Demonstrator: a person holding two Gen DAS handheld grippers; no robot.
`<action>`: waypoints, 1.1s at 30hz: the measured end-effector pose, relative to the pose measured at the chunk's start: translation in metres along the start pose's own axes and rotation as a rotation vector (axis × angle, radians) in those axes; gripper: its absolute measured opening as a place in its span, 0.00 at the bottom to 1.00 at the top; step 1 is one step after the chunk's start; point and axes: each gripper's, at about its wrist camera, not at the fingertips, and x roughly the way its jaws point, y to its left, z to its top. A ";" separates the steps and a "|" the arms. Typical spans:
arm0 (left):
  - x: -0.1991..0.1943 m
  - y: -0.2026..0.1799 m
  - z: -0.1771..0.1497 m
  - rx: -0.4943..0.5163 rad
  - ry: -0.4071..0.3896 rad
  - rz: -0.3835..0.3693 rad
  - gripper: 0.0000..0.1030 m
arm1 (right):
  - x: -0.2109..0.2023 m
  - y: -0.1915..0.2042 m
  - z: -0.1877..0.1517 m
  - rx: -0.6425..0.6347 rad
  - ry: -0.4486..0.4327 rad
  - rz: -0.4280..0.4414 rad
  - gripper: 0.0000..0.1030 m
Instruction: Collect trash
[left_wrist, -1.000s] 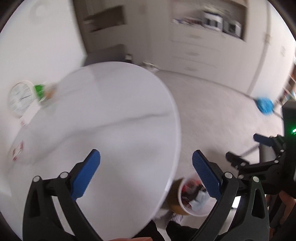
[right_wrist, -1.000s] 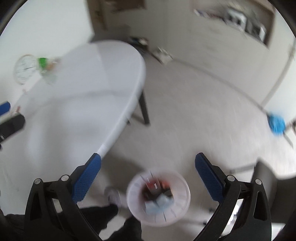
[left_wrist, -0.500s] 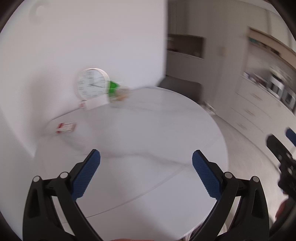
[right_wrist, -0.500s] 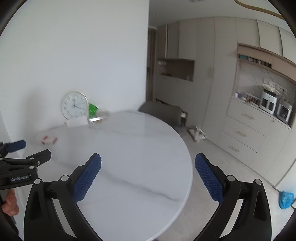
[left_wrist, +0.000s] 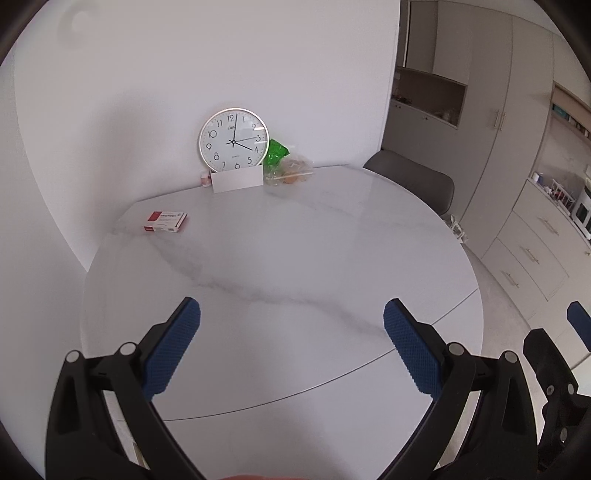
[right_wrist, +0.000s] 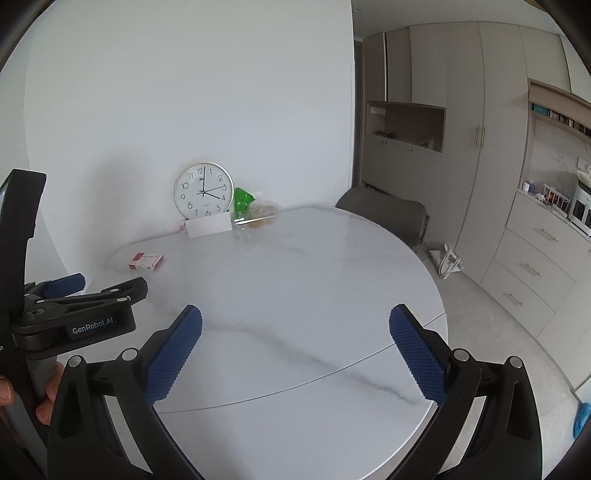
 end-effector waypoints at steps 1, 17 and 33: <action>0.000 0.000 0.000 0.004 -0.004 0.001 0.93 | 0.001 0.001 -0.002 0.002 0.003 0.001 0.98; 0.003 -0.011 -0.001 0.036 0.014 -0.023 0.93 | 0.002 0.001 -0.009 0.014 0.024 0.011 0.98; 0.000 -0.016 -0.004 0.044 0.025 -0.036 0.93 | 0.002 0.002 -0.011 0.004 0.029 0.011 0.98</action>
